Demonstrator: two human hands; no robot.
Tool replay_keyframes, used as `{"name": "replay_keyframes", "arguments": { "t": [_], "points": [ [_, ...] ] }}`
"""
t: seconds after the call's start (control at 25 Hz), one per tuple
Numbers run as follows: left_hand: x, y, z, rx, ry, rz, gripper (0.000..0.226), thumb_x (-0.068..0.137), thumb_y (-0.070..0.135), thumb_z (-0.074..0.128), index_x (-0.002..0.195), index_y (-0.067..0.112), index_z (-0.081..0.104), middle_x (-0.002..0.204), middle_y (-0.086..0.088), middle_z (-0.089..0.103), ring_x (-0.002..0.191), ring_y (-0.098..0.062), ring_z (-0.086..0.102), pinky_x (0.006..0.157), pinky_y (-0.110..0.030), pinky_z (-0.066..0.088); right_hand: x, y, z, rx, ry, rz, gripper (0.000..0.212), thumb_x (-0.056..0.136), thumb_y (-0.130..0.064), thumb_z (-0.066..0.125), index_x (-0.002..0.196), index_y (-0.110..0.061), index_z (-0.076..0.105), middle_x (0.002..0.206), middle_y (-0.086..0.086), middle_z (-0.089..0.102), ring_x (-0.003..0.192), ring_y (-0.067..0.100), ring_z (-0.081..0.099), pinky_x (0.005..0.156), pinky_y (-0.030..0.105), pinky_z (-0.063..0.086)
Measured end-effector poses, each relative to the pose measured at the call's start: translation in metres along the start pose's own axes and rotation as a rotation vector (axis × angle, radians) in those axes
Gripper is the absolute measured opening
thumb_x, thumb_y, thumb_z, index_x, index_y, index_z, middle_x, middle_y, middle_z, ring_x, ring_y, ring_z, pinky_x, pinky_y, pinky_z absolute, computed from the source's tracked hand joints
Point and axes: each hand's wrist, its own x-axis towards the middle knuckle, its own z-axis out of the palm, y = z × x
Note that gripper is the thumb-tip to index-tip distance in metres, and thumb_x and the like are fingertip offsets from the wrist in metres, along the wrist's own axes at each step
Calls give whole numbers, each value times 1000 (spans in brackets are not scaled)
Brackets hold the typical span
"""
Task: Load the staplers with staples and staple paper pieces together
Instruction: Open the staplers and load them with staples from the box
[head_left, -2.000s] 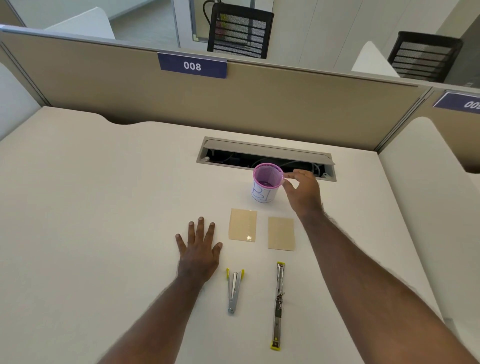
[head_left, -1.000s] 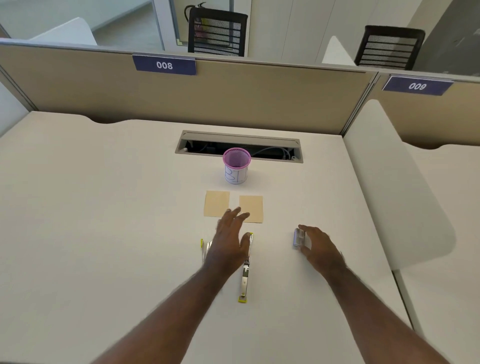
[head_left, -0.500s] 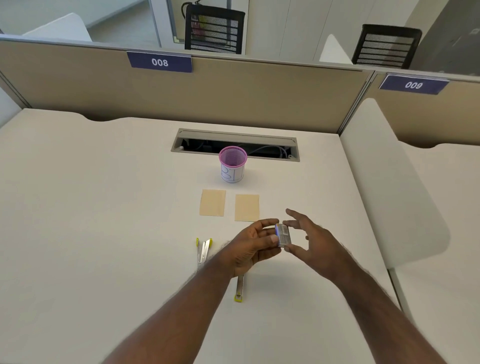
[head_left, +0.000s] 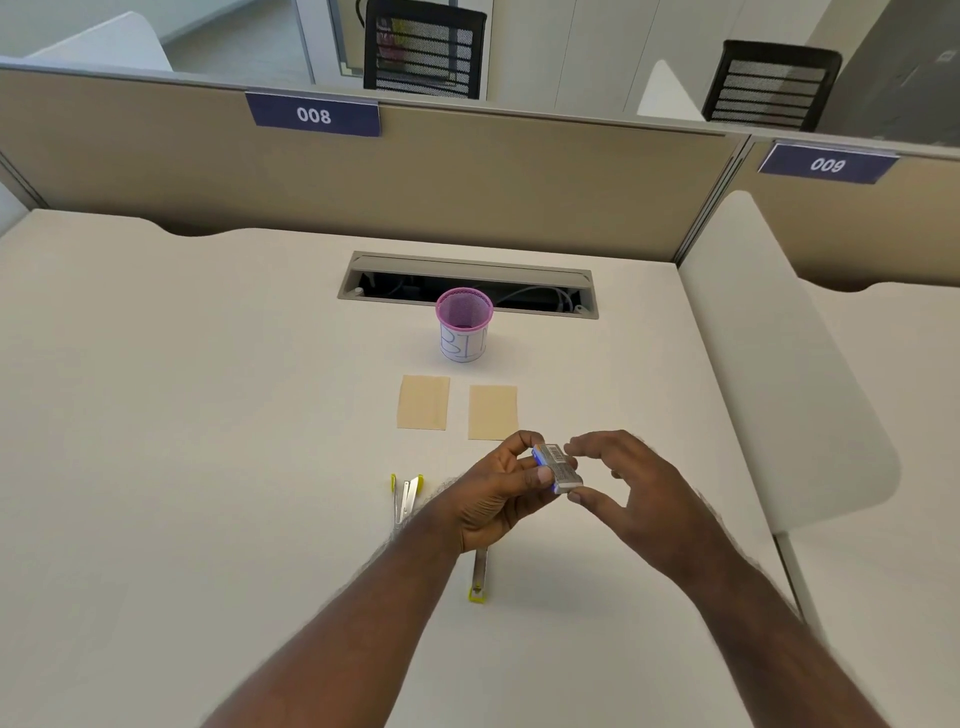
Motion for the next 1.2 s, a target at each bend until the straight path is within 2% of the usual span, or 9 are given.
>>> {"name": "replay_keyframes", "arguments": {
  "t": [0.2,0.36,0.44,0.56,0.72,0.8,0.88,1.0,1.2],
  "points": [
    [1,5,-1,-19,25,40,53,63,17,90,102,14,54,104,-15,69,92,-25,67,92,-28,52,-7,-12,-3,-8,91,-26,25,87,-31,71,112,-37,68,123,-24,56,117,4,56,89,37,54],
    [1,9,1,-29,49,94,23,85,2,65,103,12,56,106,-14,71,94,-24,70,94,-29,52,-12,-20,-5,-49,155,-31,24,85,-29,75,107,-38,70,120,-23,55,115,-2,52,81,31,55],
    [1,9,1,-49,47,116,19,87,1,60,102,12,57,108,-14,71,96,-24,70,95,-30,52,-14,-23,-6,-47,167,-38,21,83,-36,75,104,-37,70,116,-23,55,112,0,53,77,30,54],
    [1,10,0,-57,53,128,17,85,3,63,98,13,58,109,-13,71,102,-28,68,102,-35,45,-16,-28,-7,19,216,-52,13,86,-46,67,92,-35,70,102,-21,58,100,6,56,76,25,47],
    [3,9,0,-42,9,118,23,78,9,76,94,14,60,108,-12,70,103,-29,67,101,-34,47,-16,-31,-8,60,219,-18,11,92,-41,58,84,-35,64,85,-17,64,84,9,60,71,28,46],
    [4,9,0,-47,-13,112,34,70,13,84,94,13,59,108,-13,70,103,-29,67,98,-32,50,-14,-31,-10,85,211,38,8,90,-32,66,84,-36,66,85,-17,66,83,8,63,65,26,46],
    [5,10,-1,-43,-12,109,38,69,14,86,95,12,58,108,-13,70,103,-30,67,97,-32,50,-13,-32,-13,87,170,64,9,88,-29,69,85,-37,68,87,-18,67,84,6,65,67,27,49],
    [6,11,-1,-28,-36,105,32,71,13,85,92,14,61,107,-12,70,101,-26,68,97,-32,50,-11,-36,-16,45,125,91,6,86,-34,69,87,-38,65,89,-22,68,84,1,66,70,28,52],
    [5,13,0,13,-38,102,22,74,12,82,87,17,66,106,-10,70,100,-23,67,99,-32,49,-6,-40,-20,-179,22,98,12,90,-38,62,95,-47,66,84,-23,63,82,-1,60,63,16,40]
  ]
}}
